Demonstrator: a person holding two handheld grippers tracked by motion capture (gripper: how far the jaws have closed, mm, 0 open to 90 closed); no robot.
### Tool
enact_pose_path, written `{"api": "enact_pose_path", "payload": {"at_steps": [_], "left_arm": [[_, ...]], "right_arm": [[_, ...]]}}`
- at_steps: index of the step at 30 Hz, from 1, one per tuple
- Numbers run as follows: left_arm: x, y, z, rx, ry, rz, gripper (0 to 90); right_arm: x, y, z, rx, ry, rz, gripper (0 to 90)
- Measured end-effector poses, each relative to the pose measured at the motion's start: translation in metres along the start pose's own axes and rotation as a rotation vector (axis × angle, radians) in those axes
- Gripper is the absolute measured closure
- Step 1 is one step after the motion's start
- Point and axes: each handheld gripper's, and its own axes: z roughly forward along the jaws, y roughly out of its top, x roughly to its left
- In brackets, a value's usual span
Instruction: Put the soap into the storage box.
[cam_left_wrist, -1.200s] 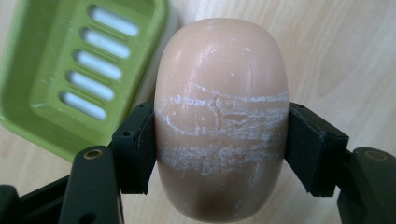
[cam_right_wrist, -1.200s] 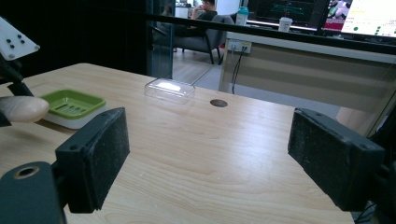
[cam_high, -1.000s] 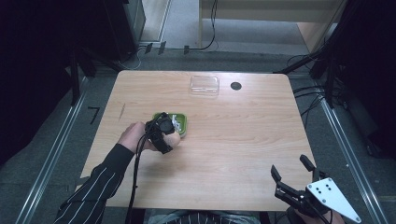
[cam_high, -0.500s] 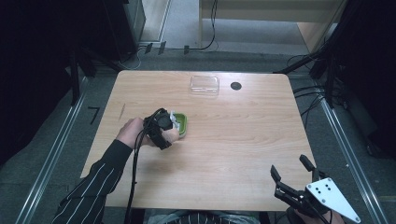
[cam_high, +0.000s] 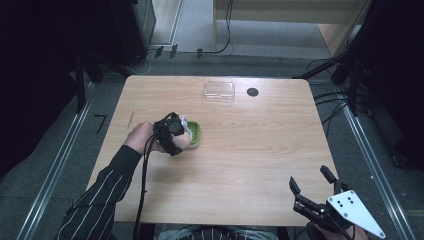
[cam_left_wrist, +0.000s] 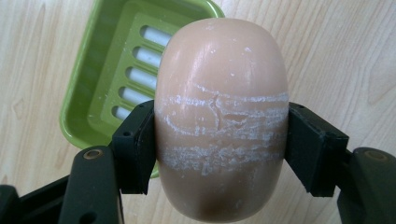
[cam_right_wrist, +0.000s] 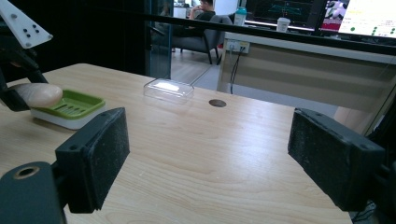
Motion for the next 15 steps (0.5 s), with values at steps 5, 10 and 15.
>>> {"api": "enact_pose_path", "payload": {"at_steps": [5,10,15], "left_arm": [[0.004,0.003,0.000,0.001,0.008,0.021,33.7],[0.010,0.005,0.001,-0.005,0.021,0.030,33.7],[0.012,0.005,0.000,-0.022,0.027,0.047,33.7]], "right_arm": [[0.000,0.000,0.000,0.000,-0.001,-0.001,13.3],[0.000,0.000,-0.001,0.004,-0.001,0.002,13.2],[-0.001,0.000,-0.001,0.003,-0.003,0.002,13.3]]}}
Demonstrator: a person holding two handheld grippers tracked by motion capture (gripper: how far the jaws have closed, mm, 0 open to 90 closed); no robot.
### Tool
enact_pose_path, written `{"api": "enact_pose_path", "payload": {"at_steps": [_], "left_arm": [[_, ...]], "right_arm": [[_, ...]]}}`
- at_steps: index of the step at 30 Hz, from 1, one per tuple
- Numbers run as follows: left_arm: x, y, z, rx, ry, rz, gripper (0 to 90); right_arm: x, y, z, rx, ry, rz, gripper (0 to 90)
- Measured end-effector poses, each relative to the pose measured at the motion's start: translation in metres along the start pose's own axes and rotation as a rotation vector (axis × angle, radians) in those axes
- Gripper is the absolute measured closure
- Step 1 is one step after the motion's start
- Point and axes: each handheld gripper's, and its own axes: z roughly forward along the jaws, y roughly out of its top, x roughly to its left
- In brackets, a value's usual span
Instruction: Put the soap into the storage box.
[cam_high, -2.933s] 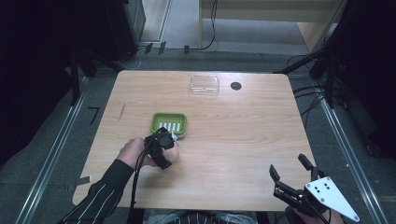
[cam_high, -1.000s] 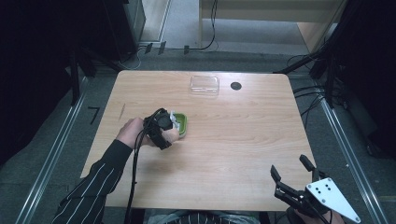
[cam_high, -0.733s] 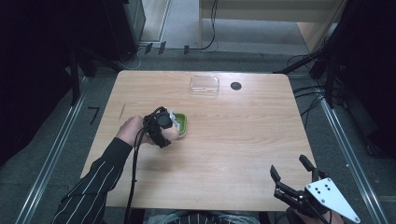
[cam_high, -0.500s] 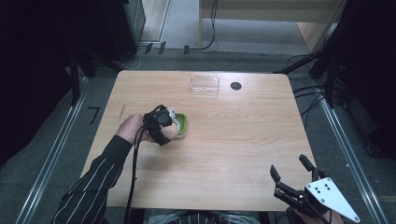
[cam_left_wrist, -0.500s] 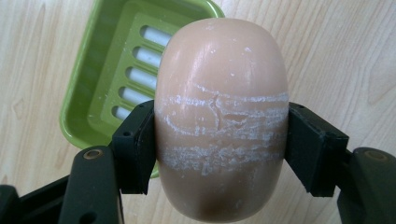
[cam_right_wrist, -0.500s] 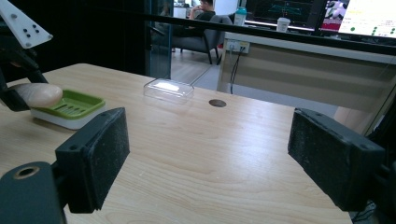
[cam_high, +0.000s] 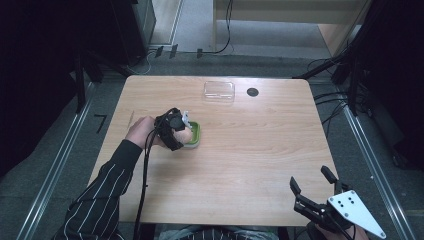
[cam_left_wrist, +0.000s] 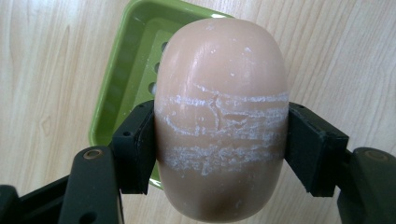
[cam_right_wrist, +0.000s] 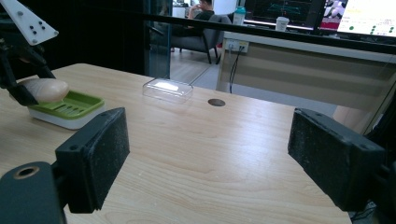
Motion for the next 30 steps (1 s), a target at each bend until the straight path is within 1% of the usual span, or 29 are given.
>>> {"api": "enact_pose_path", "payload": {"at_steps": [2,7,11,12,15,17,18,19,21,22,23,24,26,28,30], "left_arm": [[0.001,0.000,-0.001,-0.004,0.003,0.001,33.7],[0.004,0.000,0.000,-0.008,0.008,0.020,33.7],[0.006,0.000,0.001,-0.010,0.009,0.021,33.7],[0.006,-0.001,0.002,-0.019,0.009,0.020,33.7],[0.010,-0.001,0.002,-0.022,0.011,0.030,33.7],[0.011,-0.002,0.004,-0.034,0.015,0.021,33.7],[0.012,-0.001,0.003,-0.021,0.015,0.030,33.7],[0.013,-0.001,0.004,-0.025,0.016,0.030,33.7],[0.013,-0.001,0.006,-0.042,0.016,0.018,33.7],[0.014,-0.001,0.006,-0.037,0.017,0.030,33.7],[0.015,-0.001,0.007,-0.042,0.013,0.027,33.7],[0.016,-0.001,0.009,-0.036,0.011,0.034,33.7],[0.017,0.000,0.011,-0.030,0.019,0.041,33.7],[0.019,-0.001,0.014,-0.032,0.021,0.043,33.7],[0.021,-0.001,0.016,-0.035,0.013,0.042,33.7]], "right_arm": [[0.000,0.000,0.000,0.000,0.000,-0.001,13.2],[0.000,0.000,-0.001,-0.002,-0.003,-0.002,13.2],[0.001,0.001,-0.001,0.001,-0.001,-0.005,13.3],[0.001,0.001,-0.001,0.001,-0.001,-0.005,13.3],[0.001,0.000,-0.001,0.000,-0.001,-0.002,13.2],[0.001,0.000,-0.001,0.000,-0.001,-0.002,13.3],[0.001,0.000,-0.001,0.000,-0.001,-0.002,13.2],[0.001,0.000,-0.001,0.000,-0.002,-0.002,13.3],[0.001,0.000,-0.001,0.000,-0.002,-0.001,13.2],[0.001,0.001,-0.001,0.001,-0.002,-0.003,13.2],[0.001,0.000,-0.001,0.001,-0.002,-0.003,13.3],[0.001,0.001,-0.001,0.001,-0.002,-0.003,13.3],[0.001,0.001,-0.001,0.001,-0.002,-0.002,13.3],[0.001,0.001,-0.001,0.002,-0.002,-0.004,13.2],[0.001,0.001,-0.001,0.002,-0.002,-0.004,13.2]]}}
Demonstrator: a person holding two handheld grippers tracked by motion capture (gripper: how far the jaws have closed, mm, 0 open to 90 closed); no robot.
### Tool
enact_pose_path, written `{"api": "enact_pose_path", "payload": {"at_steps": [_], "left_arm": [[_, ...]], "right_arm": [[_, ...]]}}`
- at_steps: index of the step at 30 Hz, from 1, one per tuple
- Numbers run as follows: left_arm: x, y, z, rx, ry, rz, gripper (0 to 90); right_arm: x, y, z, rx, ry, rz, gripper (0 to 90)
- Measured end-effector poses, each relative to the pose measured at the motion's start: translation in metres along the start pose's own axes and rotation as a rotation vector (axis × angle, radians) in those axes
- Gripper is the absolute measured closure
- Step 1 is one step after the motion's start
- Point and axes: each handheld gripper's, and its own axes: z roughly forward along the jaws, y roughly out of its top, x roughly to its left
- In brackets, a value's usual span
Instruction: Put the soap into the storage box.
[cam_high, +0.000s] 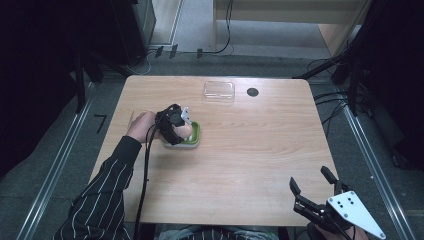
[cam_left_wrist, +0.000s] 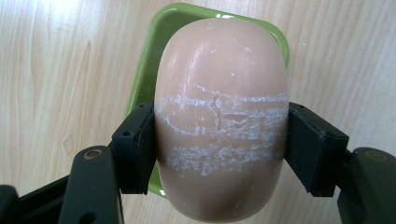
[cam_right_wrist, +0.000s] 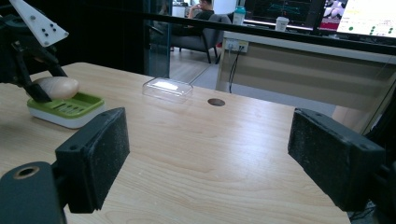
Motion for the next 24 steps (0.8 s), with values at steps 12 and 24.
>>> {"api": "enact_pose_path", "payload": {"at_steps": [12,24], "left_arm": [[0.006,-0.003,0.012,-0.037,0.001,0.002,33.7],[0.010,-0.003,0.022,-0.032,0.000,-0.028,33.6]], "right_arm": [[0.000,0.000,0.000,0.000,0.000,-0.003,13.2],[0.000,0.000,0.000,0.000,0.000,-0.003,13.2]]}}
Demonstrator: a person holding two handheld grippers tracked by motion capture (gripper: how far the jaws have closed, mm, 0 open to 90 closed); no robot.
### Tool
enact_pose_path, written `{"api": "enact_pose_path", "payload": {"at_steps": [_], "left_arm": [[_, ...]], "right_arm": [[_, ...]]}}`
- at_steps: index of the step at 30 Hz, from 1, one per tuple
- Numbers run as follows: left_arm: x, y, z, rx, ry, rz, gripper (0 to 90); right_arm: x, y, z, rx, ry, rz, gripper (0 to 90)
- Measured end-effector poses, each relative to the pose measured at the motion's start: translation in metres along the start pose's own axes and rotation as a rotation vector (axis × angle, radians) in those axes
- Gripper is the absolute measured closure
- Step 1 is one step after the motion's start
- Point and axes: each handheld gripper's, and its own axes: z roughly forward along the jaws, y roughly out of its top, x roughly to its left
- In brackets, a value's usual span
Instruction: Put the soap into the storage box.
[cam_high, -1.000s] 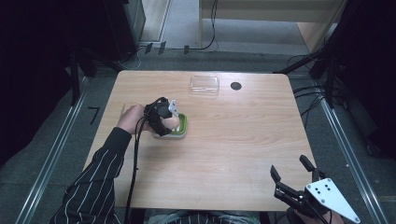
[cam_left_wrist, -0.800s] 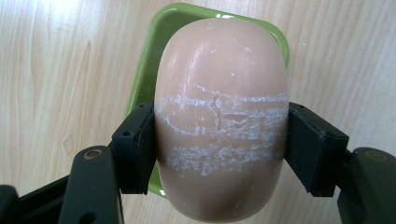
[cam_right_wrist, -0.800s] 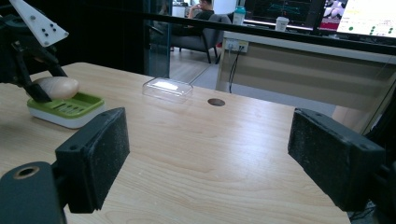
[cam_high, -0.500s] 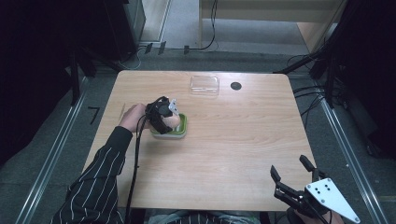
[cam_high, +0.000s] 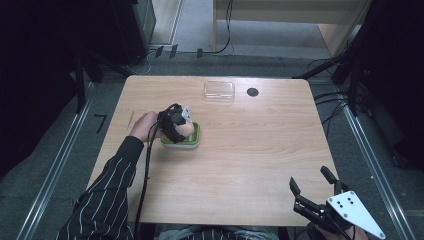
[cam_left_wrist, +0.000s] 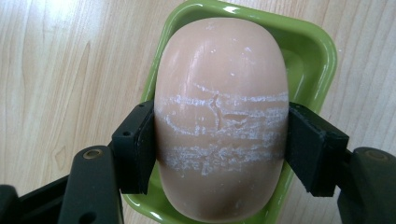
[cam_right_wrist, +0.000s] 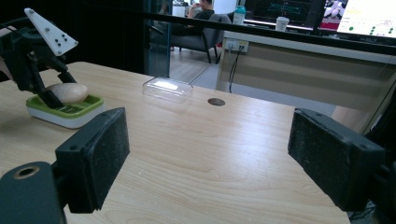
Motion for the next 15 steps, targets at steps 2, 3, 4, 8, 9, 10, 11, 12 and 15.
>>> {"api": "enact_pose_path", "payload": {"at_steps": [2,3,4,8,9,10,11,12,15], "left_arm": [[0.000,0.000,0.001,0.002,0.001,-0.003,33.6],[0.000,0.000,0.001,0.009,0.003,0.000,33.6],[0.000,0.000,0.003,0.005,0.004,-0.009,33.6],[0.001,-0.001,0.007,0.012,0.001,-0.029,33.6],[0.001,0.000,0.008,0.018,0.005,-0.030,33.6],[0.001,0.000,0.008,0.018,0.005,-0.030,33.5],[0.001,0.000,0.010,0.030,0.004,-0.045,33.5],[0.001,0.000,0.010,0.030,0.004,-0.045,33.5],[0.002,-0.001,0.013,0.027,0.008,-0.059,33.5]], "right_arm": [[0.000,0.000,0.000,0.000,0.000,0.000,13.3],[0.000,0.000,0.000,0.000,0.000,0.000,13.3],[0.000,0.000,0.000,0.000,0.000,-0.001,13.2],[0.000,0.000,0.000,0.000,0.001,-0.001,13.2],[0.000,0.000,0.000,0.000,0.000,-0.001,13.3],[0.000,0.000,0.000,0.000,0.000,-0.001,13.2],[0.000,0.000,0.000,0.000,0.000,-0.001,13.2],[0.000,0.000,0.000,0.000,0.000,-0.001,13.2],[0.000,0.000,0.000,0.000,0.000,-0.001,13.2]]}}
